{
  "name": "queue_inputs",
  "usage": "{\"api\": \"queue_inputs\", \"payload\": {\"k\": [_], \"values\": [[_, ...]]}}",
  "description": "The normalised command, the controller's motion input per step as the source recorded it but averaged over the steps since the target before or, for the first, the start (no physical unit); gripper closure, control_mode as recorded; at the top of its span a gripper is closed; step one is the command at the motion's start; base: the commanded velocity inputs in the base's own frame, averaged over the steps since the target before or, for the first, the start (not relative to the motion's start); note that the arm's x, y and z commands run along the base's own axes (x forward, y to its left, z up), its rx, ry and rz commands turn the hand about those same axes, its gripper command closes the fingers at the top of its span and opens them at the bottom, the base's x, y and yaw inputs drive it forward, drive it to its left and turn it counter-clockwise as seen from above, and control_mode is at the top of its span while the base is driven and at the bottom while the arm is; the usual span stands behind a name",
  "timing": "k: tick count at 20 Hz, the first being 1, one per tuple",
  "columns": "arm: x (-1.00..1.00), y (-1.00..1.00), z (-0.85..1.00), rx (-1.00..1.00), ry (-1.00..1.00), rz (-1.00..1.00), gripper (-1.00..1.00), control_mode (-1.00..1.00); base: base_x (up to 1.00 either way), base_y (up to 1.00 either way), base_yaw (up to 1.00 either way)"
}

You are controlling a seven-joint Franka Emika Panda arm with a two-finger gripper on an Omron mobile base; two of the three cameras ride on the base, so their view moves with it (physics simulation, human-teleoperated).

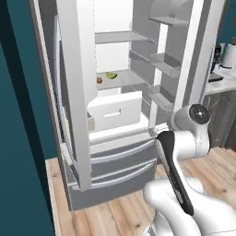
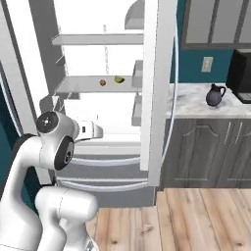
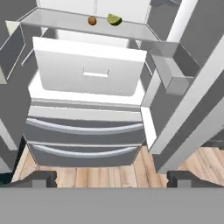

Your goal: Move the apricot and lemon wedge from the top shelf to the second highest shelf to make space. Then, place the pitcher from the counter on the cleared top shelf.

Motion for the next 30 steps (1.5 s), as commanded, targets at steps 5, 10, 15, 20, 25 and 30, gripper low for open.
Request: {"api": "queue_inputs", "payload": {"k": [5,10,15,20,25,30], "values": [[0.0,0.0,0.0,0.0,0.0,0.0,-1.0,1.0,-0.29,-0.01,-0.65],[0.0,0.0,0.0,0.0,0.0,0.0,-1.0,1.0,0.04,-0.28,-0.64],[0.0,0.0,0.0,0.0,0.0,0.0,-1.0,1.0,0.32,-0.5,-0.51],[0.0,0.0,0.0,0.0,0.0,0.0,-1.0,1.0,0.57,-0.82,-0.21],[0.0,0.0,0.0,0.0,0.0,0.0,-1.0,1.0,0.75,-1.0,0.1],[0.0,0.0,0.0,0.0,0.0,0.0,-1.0,1.0,0.76,-0.82,0.43]]}}
